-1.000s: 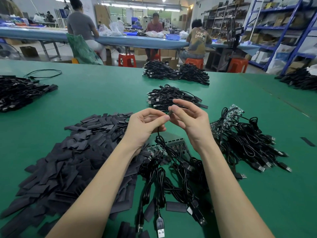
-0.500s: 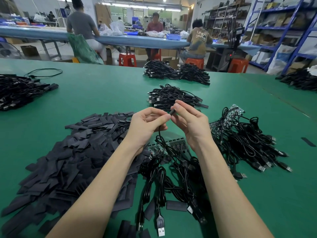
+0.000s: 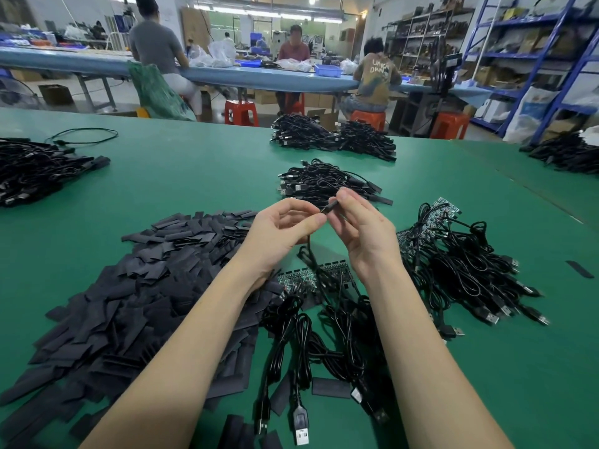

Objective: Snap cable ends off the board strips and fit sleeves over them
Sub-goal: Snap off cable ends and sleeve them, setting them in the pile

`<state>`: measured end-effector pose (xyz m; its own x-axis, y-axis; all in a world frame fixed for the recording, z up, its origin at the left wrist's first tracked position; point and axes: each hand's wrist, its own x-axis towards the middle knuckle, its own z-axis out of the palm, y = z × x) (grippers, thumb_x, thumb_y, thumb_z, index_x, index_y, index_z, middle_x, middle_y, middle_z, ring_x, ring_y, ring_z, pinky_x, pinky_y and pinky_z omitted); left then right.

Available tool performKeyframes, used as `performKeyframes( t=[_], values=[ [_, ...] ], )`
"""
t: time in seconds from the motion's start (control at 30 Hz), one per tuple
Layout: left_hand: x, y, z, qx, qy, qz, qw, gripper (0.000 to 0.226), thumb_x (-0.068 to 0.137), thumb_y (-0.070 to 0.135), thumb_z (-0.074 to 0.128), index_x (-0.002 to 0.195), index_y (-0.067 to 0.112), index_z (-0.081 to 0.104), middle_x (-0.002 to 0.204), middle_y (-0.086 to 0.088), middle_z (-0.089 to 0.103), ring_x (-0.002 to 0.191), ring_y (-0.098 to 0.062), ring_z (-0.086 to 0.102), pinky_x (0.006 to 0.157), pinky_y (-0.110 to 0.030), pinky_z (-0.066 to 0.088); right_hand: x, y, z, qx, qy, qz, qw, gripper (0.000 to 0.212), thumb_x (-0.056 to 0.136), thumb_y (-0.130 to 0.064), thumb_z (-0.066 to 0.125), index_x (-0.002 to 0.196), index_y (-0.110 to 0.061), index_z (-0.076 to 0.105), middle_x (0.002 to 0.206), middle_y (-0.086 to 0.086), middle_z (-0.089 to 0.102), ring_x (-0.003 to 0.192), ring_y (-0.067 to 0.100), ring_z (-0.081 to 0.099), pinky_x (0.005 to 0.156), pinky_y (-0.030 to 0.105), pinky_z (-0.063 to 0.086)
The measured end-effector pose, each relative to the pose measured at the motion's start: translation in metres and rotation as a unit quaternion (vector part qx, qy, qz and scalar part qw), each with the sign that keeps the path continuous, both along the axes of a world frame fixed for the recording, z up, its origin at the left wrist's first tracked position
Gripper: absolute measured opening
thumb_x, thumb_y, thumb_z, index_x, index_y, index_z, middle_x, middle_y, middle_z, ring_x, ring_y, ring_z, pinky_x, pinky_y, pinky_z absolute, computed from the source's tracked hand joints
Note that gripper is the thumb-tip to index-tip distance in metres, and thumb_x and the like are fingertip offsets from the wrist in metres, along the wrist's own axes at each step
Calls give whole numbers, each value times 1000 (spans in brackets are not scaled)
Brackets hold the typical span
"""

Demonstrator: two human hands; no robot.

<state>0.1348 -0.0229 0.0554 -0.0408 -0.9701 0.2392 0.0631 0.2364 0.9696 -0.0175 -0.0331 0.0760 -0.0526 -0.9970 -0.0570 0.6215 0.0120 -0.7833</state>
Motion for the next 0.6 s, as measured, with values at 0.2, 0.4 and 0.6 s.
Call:
performKeyframes(
  t=[0.2, 0.4, 0.6],
  values=[
    [6, 3, -6, 112, -36, -156, 981, 29, 76, 26, 83, 98, 13, 69, 97, -5, 77, 92, -20, 73, 87, -29, 59, -19, -3, 14, -11, -93, -68, 993, 7, 88, -3, 73, 91, -8, 70, 78, 5, 75, 70, 12, 74, 64, 20, 60],
    [-5, -2, -3, 85, 21, -92, 992, 13, 91, 16, 72, 102, 16, 63, 88, 2, 76, 87, -12, 71, 77, -29, 60, -32, -5, 15, -14, -74, -95, 993, 9, 93, -9, 70, 99, -13, 66, 84, 4, 75, 75, 12, 73, 67, 21, 60],
    [-8, -24, 11, -27, -149, 27, 988, 13, 89, 21, 76, 97, 28, 68, 95, 5, 73, 79, -2, 68, 71, -24, 60, -54, -6, 4, 73, -68, -17, 995, 16, 95, -11, 66, 107, -8, 56, 115, 23, 69, 92, 34, 75, 73, 33, 64]
  ],
)
